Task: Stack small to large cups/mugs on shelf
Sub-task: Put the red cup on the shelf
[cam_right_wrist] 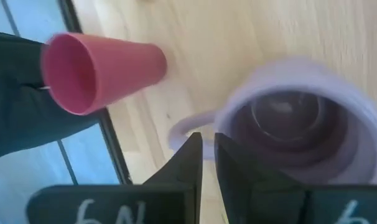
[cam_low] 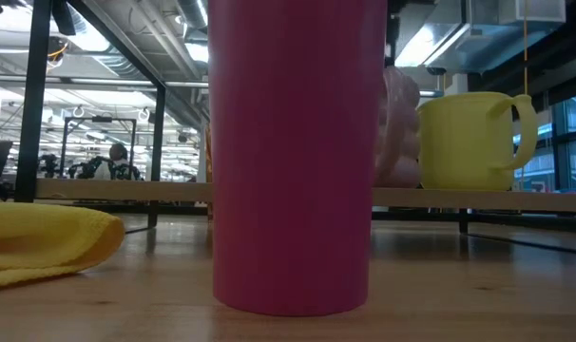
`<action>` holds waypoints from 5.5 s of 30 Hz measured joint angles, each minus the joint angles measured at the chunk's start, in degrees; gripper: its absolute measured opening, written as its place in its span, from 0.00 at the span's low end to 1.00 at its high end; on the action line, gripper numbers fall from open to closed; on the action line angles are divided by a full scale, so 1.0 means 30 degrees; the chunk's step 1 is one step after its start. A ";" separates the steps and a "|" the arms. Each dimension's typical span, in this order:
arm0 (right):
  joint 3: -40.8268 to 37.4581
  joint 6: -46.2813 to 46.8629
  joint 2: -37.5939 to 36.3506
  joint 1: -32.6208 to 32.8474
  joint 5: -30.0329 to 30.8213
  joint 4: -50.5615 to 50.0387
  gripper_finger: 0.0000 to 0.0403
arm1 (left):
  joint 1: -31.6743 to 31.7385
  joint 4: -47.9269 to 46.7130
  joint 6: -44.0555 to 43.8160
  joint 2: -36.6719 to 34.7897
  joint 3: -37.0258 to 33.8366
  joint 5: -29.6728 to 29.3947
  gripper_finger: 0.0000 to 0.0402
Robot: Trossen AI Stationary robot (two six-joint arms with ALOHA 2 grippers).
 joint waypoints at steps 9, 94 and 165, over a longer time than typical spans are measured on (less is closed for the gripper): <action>0.3501 -0.1584 0.0000 0.0894 0.1199 -0.0157 0.11 | -0.0003 0.0000 0.0112 0.0000 0.0000 0.0083 0.08; 1.1159 0.1592 -0.4896 0.8976 2.7976 0.4061 0.57 | 0.1120 -1.7996 -0.0625 3.6288 2.3631 1.9238 0.29; 1.1159 0.4517 -0.5435 1.0280 2.8960 0.1486 0.57 | 0.4029 -2.4895 -0.5155 3.6066 2.7022 1.4249 0.01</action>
